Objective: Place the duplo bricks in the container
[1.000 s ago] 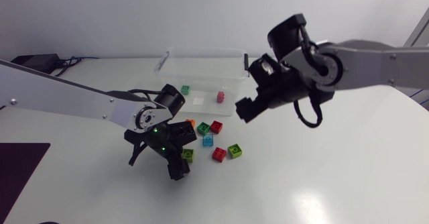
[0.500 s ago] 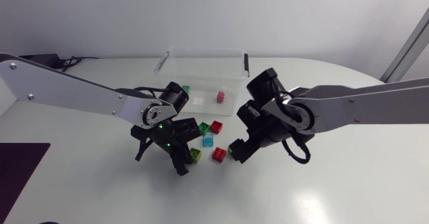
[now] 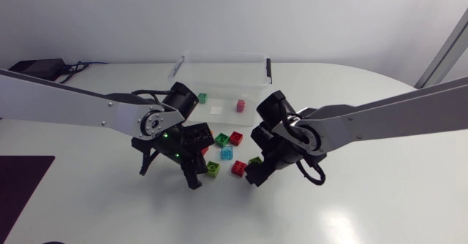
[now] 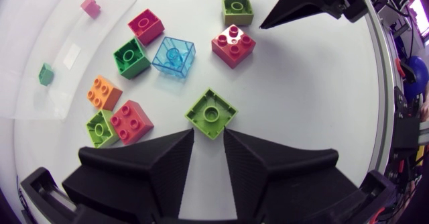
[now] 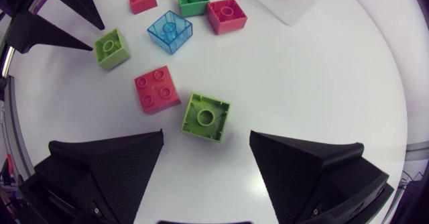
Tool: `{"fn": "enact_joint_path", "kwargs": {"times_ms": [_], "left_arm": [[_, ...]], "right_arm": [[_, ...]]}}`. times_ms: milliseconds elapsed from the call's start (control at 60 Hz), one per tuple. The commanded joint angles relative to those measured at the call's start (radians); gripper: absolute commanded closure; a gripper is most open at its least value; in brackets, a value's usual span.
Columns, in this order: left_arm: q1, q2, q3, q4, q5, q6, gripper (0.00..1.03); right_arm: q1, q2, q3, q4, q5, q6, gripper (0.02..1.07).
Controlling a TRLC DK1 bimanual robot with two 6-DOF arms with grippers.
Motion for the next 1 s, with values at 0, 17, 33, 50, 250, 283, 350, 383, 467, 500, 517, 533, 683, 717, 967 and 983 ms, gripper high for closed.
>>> {"fn": "enact_joint_path", "kwargs": {"times_ms": [0,17,33,50,250,283,350,383,467,500,517,533,683,717,967,983], "left_arm": [[-0.008,0.002,-0.021,0.012,0.014,0.023,0.58],[-0.01,0.003,-0.021,0.015,0.012,0.026,0.55],[-0.011,0.005,-0.021,0.015,0.012,0.031,0.53],[-0.016,0.006,-0.021,0.015,0.012,0.037,0.5],[-0.047,0.017,-0.027,0.018,0.001,0.149,0.35],[-0.05,0.026,-0.027,0.016,-0.003,0.169,0.34],[-0.05,0.038,-0.021,0.016,-0.008,0.212,0.33],[-0.048,0.046,-0.015,0.018,-0.009,0.229,0.33],[-0.044,0.069,0.01,0.015,-0.016,0.259,0.33],[-0.042,0.075,0.014,0.013,-0.019,0.269,0.33],[-0.042,0.08,0.022,0.013,-0.022,0.276,0.33],[-0.041,0.083,0.025,0.012,-0.023,0.279,0.33],[-0.045,0.112,0.056,0.005,-0.039,0.322,0.33],[-0.048,0.121,0.063,0.001,-0.043,0.327,0.33],[-0.033,0.069,0.085,-0.041,-0.045,0.339,0.33],[-0.03,0.057,0.085,-0.042,-0.045,0.339,0.33]], "right_arm": [[0.011,0.038,0.023,0.012,0.009,0.026,0.14],[0.011,0.041,0.025,0.012,0.01,0.028,0.14],[0.011,0.044,0.026,0.012,0.012,0.028,0.14],[0.011,0.046,0.028,0.014,0.012,0.028,0.14],[0.011,0.054,0.04,0.009,0.016,0.028,0.14],[0.011,0.049,0.038,0.006,0.016,0.028,0.14],[0.014,0.041,0.034,0.004,0.016,0.028,0.14],[0.015,0.038,0.032,0.004,0.016,0.028,0.14],[0.015,0.035,0.028,0.004,0.015,0.028,0.14],[0.015,0.035,0.026,0.004,0.015,0.028,0.14],[0.017,0.035,0.026,0.004,0.015,0.026,0.14],[0.015,0.035,0.026,0.004,0.015,0.026,0.14],[0.015,0.032,0.028,0.003,0.013,0.023,0.14],[0.015,0.031,0.028,0.003,0.013,0.022,0.14],[0.018,0.027,0.025,0.003,0.009,0.02,0.14],[0.018,0.029,0.025,0.003,0.009,0.02,0.14]]}}
